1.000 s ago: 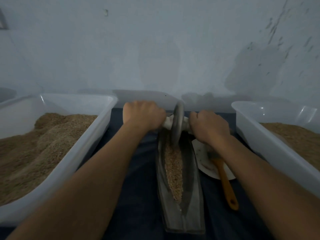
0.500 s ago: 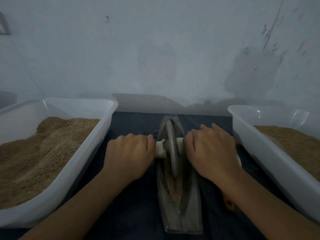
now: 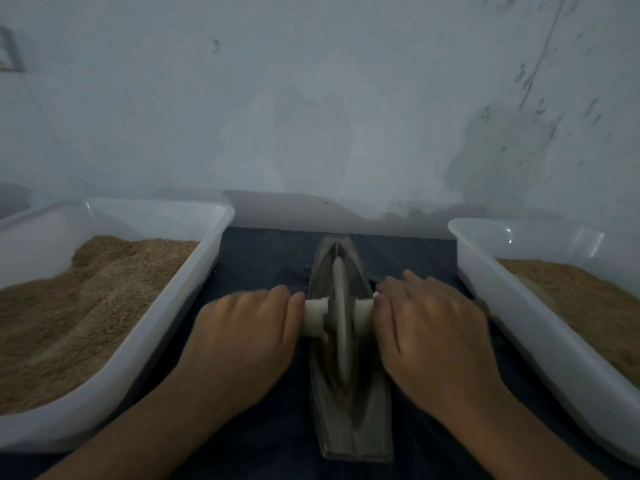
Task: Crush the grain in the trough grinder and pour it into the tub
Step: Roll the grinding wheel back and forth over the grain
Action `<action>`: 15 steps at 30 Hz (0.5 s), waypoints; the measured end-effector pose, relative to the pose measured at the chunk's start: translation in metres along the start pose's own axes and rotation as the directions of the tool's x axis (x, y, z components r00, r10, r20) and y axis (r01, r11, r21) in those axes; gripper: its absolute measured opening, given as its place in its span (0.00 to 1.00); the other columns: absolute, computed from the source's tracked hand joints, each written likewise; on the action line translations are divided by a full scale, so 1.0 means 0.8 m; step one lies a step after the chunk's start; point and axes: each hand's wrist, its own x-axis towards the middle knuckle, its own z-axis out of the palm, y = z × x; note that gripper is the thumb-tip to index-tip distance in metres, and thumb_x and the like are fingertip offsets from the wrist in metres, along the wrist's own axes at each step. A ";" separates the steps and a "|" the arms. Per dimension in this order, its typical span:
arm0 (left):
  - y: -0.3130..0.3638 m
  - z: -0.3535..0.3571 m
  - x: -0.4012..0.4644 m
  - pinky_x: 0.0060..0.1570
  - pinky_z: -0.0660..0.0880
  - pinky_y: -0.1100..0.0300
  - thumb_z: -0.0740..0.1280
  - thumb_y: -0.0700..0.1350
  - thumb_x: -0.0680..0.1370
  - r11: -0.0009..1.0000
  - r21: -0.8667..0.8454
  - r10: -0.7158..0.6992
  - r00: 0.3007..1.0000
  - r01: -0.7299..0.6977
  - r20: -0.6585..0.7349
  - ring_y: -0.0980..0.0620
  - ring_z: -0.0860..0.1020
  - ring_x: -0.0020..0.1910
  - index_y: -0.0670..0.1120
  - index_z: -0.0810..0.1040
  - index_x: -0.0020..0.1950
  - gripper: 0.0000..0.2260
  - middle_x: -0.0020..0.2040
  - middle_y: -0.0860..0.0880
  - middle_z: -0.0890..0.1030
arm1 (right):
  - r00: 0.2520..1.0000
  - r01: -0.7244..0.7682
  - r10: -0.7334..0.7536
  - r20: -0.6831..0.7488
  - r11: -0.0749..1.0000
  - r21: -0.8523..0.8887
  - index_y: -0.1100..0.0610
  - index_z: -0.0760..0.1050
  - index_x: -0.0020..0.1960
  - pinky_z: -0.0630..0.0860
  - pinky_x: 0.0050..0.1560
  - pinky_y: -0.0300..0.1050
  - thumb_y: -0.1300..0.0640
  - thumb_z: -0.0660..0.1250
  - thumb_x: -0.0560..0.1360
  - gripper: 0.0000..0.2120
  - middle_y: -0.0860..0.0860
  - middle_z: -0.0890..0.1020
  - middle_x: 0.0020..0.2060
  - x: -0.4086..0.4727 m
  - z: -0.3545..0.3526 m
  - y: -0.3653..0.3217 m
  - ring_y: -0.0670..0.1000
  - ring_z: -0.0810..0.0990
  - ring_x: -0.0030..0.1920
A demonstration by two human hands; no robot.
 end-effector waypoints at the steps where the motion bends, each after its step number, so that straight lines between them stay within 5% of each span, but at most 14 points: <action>1: 0.003 -0.007 -0.013 0.23 0.64 0.59 0.59 0.49 0.79 1.000 -0.027 -0.002 1.000 0.001 -0.027 0.53 0.65 0.26 0.51 0.72 0.44 0.06 0.33 0.53 0.71 | 1.000 0.024 -0.024 -0.003 0.999 -0.024 0.52 0.82 0.47 0.79 0.56 0.49 0.50 0.52 0.84 0.21 0.50 0.87 0.45 -0.012 -0.006 0.000 0.53 0.85 0.52; 3: 0.007 -0.010 -0.018 0.25 0.65 0.58 0.54 0.51 0.80 0.997 -0.076 -0.028 1.000 0.029 0.013 0.53 0.66 0.25 0.53 0.70 0.42 0.10 0.33 0.55 0.70 | 1.000 0.030 -0.030 0.006 0.999 -0.032 0.51 0.83 0.50 0.78 0.55 0.46 0.49 0.52 0.83 0.21 0.49 0.87 0.47 -0.017 -0.010 0.004 0.50 0.85 0.51; 6: 0.006 0.012 0.028 0.36 0.63 0.54 0.48 0.51 0.82 0.992 0.086 -0.101 0.989 0.092 0.112 0.51 0.65 0.29 0.53 0.65 0.43 0.11 0.34 0.54 0.67 | 0.995 -0.062 0.065 0.078 0.998 -0.031 0.47 0.73 0.37 0.67 0.36 0.40 0.48 0.47 0.83 0.22 0.42 0.74 0.29 0.012 0.015 0.011 0.44 0.73 0.31; 9: -0.009 0.042 0.106 0.46 0.65 0.50 0.55 0.48 0.82 0.938 0.147 -0.341 0.910 0.313 0.238 0.46 0.76 0.41 0.52 0.67 0.42 0.09 0.43 0.51 0.77 | 0.958 -0.122 0.164 0.237 0.975 -0.183 0.50 0.66 0.39 0.52 0.31 0.46 0.50 0.45 0.83 0.18 0.45 0.66 0.31 0.068 0.066 0.032 0.47 0.62 0.30; 12: -0.022 0.057 0.162 0.52 0.70 0.49 0.56 0.48 0.83 0.897 0.107 -0.438 0.836 0.428 0.331 0.44 0.78 0.46 0.50 0.74 0.39 0.14 0.49 0.49 0.82 | 0.917 -0.138 0.199 0.346 0.972 -0.192 0.54 0.64 0.45 0.60 0.34 0.47 0.57 0.56 0.82 0.07 0.50 0.69 0.38 0.108 0.094 0.051 0.52 0.66 0.36; 15: -0.019 0.050 0.153 0.46 0.68 0.51 0.57 0.47 0.82 0.930 0.149 -0.364 0.897 0.336 0.251 0.47 0.71 0.38 0.51 0.68 0.35 0.15 0.44 0.50 0.81 | 0.926 -0.115 0.162 0.341 0.981 -0.154 0.54 0.63 0.45 0.68 0.34 0.49 0.57 0.57 0.82 0.07 0.50 0.68 0.36 0.089 0.089 0.050 0.53 0.70 0.36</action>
